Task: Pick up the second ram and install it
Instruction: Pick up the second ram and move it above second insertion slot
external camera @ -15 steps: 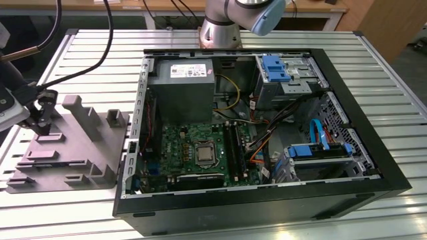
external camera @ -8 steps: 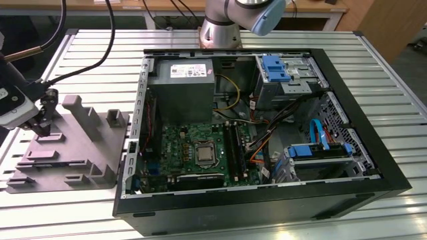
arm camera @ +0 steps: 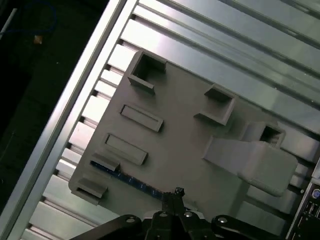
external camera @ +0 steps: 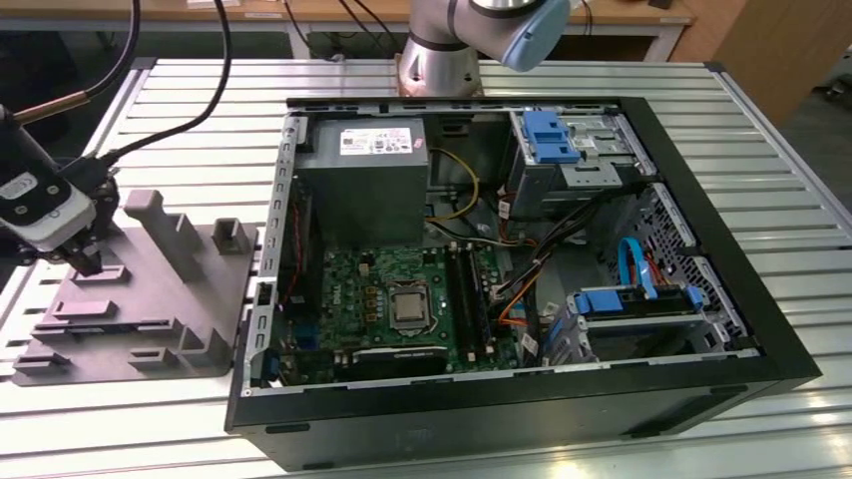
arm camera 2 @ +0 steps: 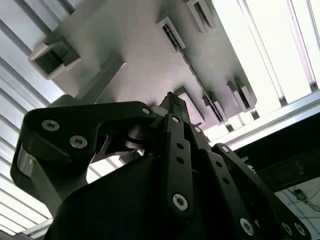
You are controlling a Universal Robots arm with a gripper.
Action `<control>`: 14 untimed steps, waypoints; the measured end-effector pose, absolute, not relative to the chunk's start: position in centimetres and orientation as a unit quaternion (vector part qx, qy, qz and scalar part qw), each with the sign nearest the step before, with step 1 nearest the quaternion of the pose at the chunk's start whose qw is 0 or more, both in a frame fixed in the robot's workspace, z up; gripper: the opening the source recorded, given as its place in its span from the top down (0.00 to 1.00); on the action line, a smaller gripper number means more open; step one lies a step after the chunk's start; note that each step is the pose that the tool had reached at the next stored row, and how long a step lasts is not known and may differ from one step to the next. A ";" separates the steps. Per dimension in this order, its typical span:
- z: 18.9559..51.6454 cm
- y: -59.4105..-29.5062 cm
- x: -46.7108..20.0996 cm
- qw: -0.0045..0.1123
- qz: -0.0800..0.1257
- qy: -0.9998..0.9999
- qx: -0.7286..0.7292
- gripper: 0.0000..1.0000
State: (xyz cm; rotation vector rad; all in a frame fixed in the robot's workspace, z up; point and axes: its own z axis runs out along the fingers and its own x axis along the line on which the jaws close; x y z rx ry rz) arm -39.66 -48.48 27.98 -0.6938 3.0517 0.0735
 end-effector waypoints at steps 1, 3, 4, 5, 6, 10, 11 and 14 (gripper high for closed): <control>27.9 -48.5 -39.7 0.005 0.024 0.973 -0.230 0.89; 27.8 -48.5 -39.7 0.005 0.024 0.969 -0.248 0.89; 27.8 -48.5 -39.7 0.005 0.024 0.966 -0.257 0.89; 27.7 -48.5 -39.7 0.004 0.024 0.964 -0.266 0.89; 27.7 -48.5 -39.7 0.004 0.024 0.961 -0.274 0.89; 27.5 -48.5 -39.7 0.003 0.024 0.951 -0.309 0.89; 27.4 -48.5 -39.7 0.003 0.024 0.948 -0.318 0.89; 27.3 -48.5 -39.7 0.003 0.024 0.939 -0.344 0.89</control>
